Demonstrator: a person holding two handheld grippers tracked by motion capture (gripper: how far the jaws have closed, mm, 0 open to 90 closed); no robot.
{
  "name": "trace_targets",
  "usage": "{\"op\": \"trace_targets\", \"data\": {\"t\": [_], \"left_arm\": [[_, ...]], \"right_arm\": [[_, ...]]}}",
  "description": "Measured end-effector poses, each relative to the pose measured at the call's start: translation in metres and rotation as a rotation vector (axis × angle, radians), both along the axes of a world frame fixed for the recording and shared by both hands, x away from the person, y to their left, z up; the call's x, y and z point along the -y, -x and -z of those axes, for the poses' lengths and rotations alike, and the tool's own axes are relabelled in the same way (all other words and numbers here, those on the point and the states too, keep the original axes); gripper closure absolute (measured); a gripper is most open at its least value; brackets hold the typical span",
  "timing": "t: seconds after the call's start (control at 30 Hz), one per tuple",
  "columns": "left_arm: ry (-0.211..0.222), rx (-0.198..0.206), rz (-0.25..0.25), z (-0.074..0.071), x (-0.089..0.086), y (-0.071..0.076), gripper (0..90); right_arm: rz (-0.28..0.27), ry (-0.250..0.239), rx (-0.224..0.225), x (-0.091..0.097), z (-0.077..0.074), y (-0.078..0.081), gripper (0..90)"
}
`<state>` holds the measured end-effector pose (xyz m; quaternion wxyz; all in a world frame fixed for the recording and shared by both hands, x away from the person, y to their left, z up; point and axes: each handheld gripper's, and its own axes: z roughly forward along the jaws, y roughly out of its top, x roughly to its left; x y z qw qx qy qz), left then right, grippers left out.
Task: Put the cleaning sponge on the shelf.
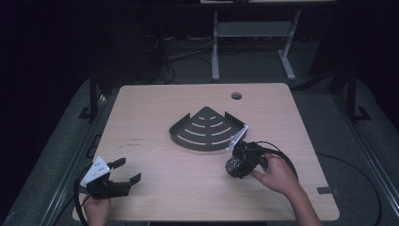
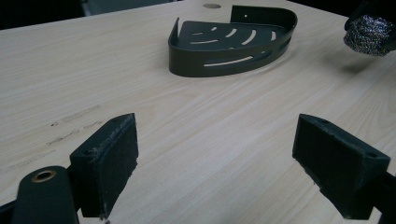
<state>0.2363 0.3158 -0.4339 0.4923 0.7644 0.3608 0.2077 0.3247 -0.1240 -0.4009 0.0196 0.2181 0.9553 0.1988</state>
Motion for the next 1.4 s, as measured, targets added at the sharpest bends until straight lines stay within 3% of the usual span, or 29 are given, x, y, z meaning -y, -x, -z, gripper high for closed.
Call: {"op": "trace_targets", "data": {"t": [0.5, 0.63, 1.1, 1.4], "left_arm": [[0.002, 0.002, 0.001, 0.0, 0.0, 0.0, 13.7], [0.002, 0.002, 0.0, 0.0, -0.001, 0.0, 13.7], [0.008, 0.0, -0.004, 0.0, -0.001, 0.0, 13.7], [0.01, 0.0, 0.0, 0.0, -0.001, -0.001, 13.7]], "right_arm": [[-0.005, -0.006, 0.001, 0.0, -0.019, -0.012, 32.3], [-0.008, -0.021, -0.006, 0.0, -0.021, -0.016, 32.2], [-0.005, 0.009, 0.004, -0.006, -0.025, -0.024, 32.3], [-0.008, 0.004, 0.0, -0.01, -0.029, -0.034, 32.3]]}}
